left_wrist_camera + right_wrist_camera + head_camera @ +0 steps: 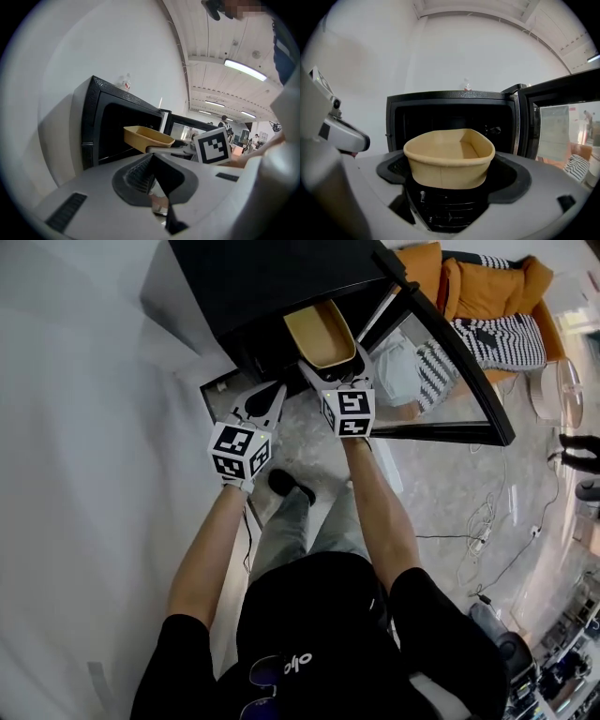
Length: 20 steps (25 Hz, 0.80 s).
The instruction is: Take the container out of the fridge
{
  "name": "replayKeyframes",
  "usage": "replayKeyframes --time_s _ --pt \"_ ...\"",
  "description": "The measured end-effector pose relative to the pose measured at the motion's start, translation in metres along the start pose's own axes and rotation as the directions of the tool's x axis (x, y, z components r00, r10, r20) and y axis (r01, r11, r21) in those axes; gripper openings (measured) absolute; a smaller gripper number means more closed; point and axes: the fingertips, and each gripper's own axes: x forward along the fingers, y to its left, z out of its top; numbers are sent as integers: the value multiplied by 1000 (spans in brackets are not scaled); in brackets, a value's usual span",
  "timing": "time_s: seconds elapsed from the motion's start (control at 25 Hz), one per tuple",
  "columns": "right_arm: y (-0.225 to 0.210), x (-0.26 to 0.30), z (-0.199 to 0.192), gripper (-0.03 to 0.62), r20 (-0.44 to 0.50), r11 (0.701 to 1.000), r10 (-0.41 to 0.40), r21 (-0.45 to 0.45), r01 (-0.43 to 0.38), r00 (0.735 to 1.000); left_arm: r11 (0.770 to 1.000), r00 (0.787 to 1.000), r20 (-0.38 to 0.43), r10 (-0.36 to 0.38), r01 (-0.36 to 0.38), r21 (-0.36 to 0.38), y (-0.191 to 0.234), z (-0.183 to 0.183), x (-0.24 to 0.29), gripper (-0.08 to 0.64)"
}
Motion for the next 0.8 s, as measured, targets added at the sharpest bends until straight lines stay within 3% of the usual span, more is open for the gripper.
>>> replayKeyframes --time_s 0.44,0.8 --pt "-7 -45 1 512 -19 992 119 -35 -119 993 994 993 30 111 -110 -15 -34 2 -4 6" --pt "-23 -120 -1 512 -34 968 239 -66 -240 971 974 973 56 223 -220 -57 -104 -13 -24 6"
